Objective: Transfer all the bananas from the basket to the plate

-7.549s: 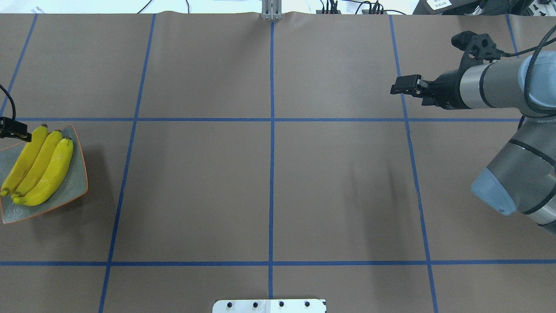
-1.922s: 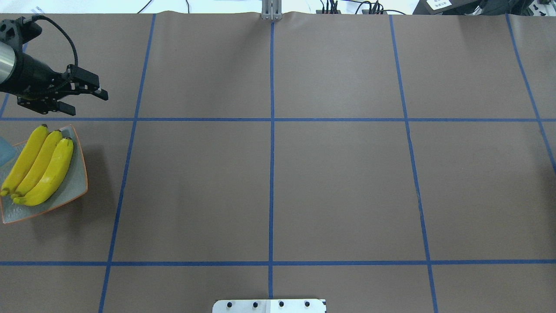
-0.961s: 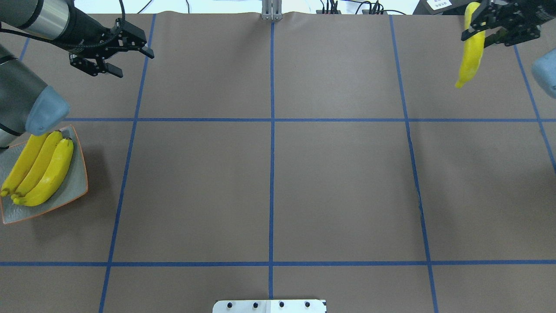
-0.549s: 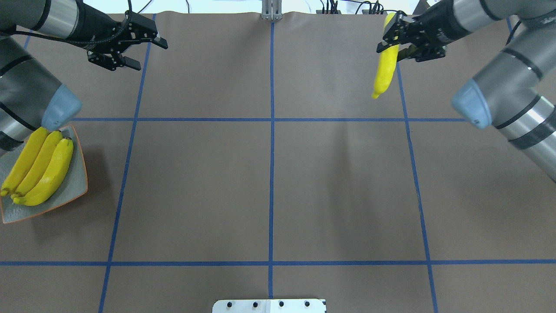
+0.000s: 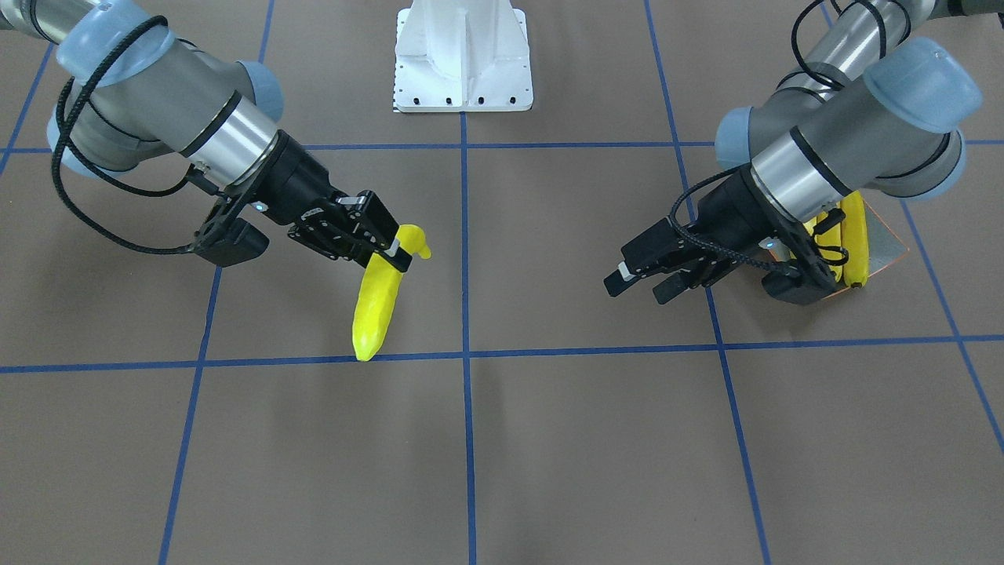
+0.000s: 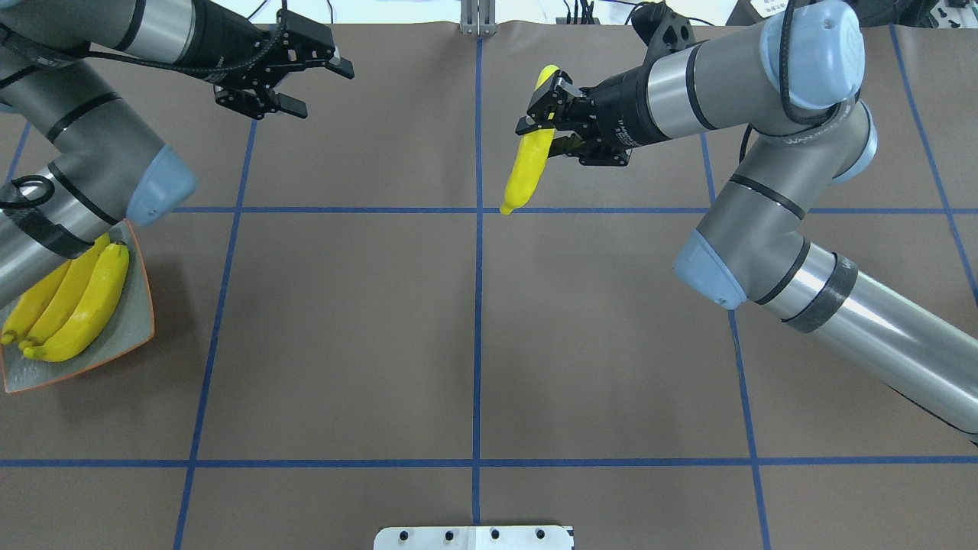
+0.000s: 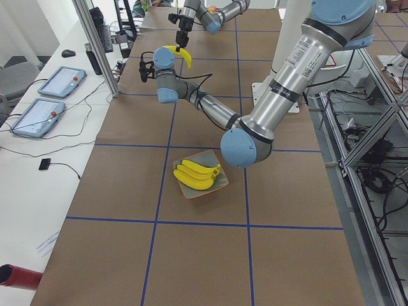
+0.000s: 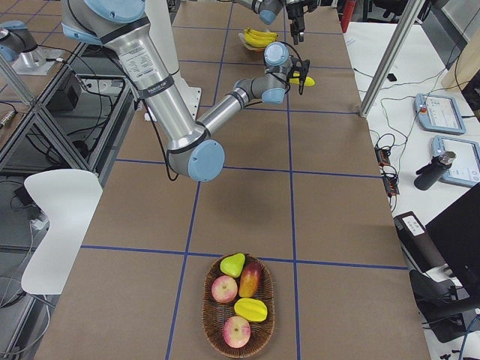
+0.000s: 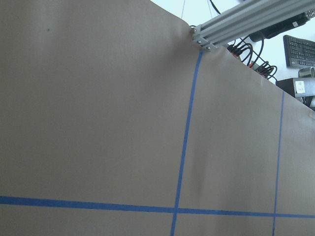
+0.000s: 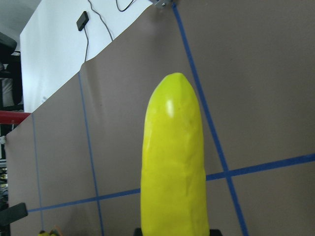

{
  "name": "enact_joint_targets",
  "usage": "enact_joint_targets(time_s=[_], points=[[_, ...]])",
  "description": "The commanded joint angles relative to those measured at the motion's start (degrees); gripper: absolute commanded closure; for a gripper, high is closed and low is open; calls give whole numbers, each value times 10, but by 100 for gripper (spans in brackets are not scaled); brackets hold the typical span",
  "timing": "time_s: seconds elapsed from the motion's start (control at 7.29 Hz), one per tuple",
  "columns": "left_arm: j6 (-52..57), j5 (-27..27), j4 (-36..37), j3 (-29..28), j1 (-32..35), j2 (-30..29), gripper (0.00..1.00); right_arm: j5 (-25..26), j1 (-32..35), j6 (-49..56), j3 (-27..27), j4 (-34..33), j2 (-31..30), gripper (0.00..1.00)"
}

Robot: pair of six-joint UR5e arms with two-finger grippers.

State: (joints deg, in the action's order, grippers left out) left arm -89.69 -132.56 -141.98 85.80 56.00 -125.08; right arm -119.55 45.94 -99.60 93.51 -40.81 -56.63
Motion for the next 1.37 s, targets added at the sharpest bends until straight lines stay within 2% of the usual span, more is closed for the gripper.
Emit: enact_joint_targets(time_s=[0.0,0.41,0.55,1.24], points=[[-8,0,-50,-16,-35,-37,1,3,-12,-32,-3,44,1,100],[-9,-4,-64,-18,-61,-67,2,1,-25,-43,-3,104,-7,100],[-10,-4,-66,-18,-74,-74,2,3,-29,-44,-10,143,-8,100],[-60,-2,-73,-18,-92,-93,6,1,-38,-21,-9,170,-8,100]])
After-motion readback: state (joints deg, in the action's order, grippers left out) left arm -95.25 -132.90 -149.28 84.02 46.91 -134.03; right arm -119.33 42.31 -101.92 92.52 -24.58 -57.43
